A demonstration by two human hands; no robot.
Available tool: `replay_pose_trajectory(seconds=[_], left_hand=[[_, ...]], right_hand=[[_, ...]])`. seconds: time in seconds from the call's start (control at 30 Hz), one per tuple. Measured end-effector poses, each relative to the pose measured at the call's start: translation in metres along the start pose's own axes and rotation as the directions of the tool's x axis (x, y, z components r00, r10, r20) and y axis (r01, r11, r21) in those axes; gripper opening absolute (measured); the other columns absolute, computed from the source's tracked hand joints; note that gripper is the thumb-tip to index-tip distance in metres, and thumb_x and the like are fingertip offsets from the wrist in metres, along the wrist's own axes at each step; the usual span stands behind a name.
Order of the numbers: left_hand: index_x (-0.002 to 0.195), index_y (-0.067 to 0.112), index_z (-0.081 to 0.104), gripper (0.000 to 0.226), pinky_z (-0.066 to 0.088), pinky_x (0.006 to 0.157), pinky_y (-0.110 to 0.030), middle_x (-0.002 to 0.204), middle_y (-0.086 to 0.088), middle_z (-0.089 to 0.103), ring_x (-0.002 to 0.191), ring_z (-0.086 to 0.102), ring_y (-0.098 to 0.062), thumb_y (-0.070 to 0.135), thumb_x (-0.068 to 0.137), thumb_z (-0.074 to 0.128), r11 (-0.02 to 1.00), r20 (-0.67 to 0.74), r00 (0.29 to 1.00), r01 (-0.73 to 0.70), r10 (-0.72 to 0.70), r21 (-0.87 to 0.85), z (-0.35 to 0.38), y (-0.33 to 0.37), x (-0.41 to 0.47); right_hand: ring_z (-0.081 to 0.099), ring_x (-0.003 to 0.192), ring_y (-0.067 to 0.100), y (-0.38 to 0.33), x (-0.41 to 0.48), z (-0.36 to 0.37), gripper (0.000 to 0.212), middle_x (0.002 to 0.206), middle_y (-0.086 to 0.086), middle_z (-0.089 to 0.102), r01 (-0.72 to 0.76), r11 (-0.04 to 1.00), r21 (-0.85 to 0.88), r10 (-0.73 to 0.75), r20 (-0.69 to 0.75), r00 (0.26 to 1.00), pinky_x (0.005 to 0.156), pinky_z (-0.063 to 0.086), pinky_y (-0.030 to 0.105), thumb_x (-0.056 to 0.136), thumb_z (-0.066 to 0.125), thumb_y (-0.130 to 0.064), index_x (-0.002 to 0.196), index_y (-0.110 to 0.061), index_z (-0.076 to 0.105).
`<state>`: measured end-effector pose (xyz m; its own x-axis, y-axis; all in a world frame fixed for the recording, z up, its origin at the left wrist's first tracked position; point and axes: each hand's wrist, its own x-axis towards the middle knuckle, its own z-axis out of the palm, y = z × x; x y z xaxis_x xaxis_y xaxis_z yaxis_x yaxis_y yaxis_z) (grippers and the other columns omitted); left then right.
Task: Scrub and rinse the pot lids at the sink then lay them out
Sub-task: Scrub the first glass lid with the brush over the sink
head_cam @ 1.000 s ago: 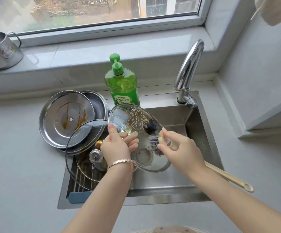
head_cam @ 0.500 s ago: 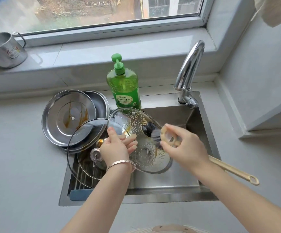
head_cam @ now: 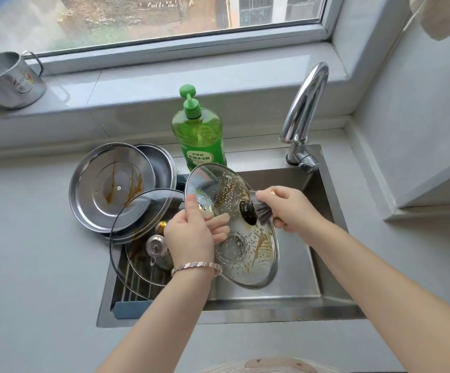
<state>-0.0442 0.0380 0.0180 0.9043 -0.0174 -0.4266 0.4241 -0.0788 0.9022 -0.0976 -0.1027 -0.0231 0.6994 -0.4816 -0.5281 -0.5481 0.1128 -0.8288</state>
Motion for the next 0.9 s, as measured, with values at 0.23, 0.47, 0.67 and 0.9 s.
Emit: replay_pose_trajectory(seconds=[0.23, 0.47, 0.67, 0.9], left_hand=[[0.071, 0.004, 0.051, 0.04, 0.046, 0.037, -0.019, 0.064, -0.019, 0.066, 0.042, 0.06, -0.016, 0.035, 0.096, 0.045, 0.999, 0.025, 1.0, -0.02, 0.019, 0.032, 0.004, -0.01, -0.001], [0.065, 0.004, 0.05, 0.041, 0.047, 0.038, -0.022, 0.052, -0.014, 0.064, 0.041, 0.06, -0.017, 0.034, 0.094, 0.05, 0.996, 0.073, 0.994, -0.083, 0.08, 0.035, 0.003, -0.007, 0.0], [0.068, 0.004, 0.05, 0.041, 0.046, 0.038, -0.021, 0.059, -0.017, 0.066, 0.041, 0.058, -0.018, 0.035, 0.095, 0.047, 0.999, 0.064, 0.998, 0.003, -0.007, 0.051, 0.006, -0.015, -0.004], [0.072, -0.001, 0.055, 0.041, 0.047, 0.037, -0.019, 0.06, -0.016, 0.068, 0.042, 0.061, -0.015, 0.034, 0.093, 0.05, 0.994, 0.068, 0.995, -0.082, 0.077, 0.069, 0.001, -0.009, -0.007]], right_hand=[[0.051, 0.071, 0.014, 0.005, -0.028, 0.019, 0.018, 0.081, -0.01, 0.054, 0.208, 0.656, -0.726, -0.459, -0.164, 0.873, 0.056, 0.034, 0.026, 0.086, 0.054, -0.048, 0.084, -0.03, 0.051], [0.046, 0.04, 0.008, 0.002, -0.007, -0.003, 0.022, 0.067, -0.002, 0.056, -0.022, 0.998, -0.067, 0.017, -0.078, 0.997, 0.039, 0.027, 0.018, 0.086, 0.06, -0.038, 0.081, -0.016, 0.06], [0.057, 0.076, 0.022, 0.008, -0.031, 0.02, 0.019, 0.084, -0.007, 0.056, 0.109, 0.617, -0.779, -0.394, -0.186, 0.9, 0.06, 0.038, 0.028, 0.087, 0.05, -0.045, 0.088, -0.026, 0.053], [0.037, 0.041, 0.011, 0.016, 0.002, -0.005, 0.024, 0.058, 0.001, 0.04, -0.143, 0.99, -0.011, 0.142, -0.071, 0.987, 0.039, 0.022, 0.018, 0.087, 0.056, -0.035, 0.076, -0.016, 0.05]])
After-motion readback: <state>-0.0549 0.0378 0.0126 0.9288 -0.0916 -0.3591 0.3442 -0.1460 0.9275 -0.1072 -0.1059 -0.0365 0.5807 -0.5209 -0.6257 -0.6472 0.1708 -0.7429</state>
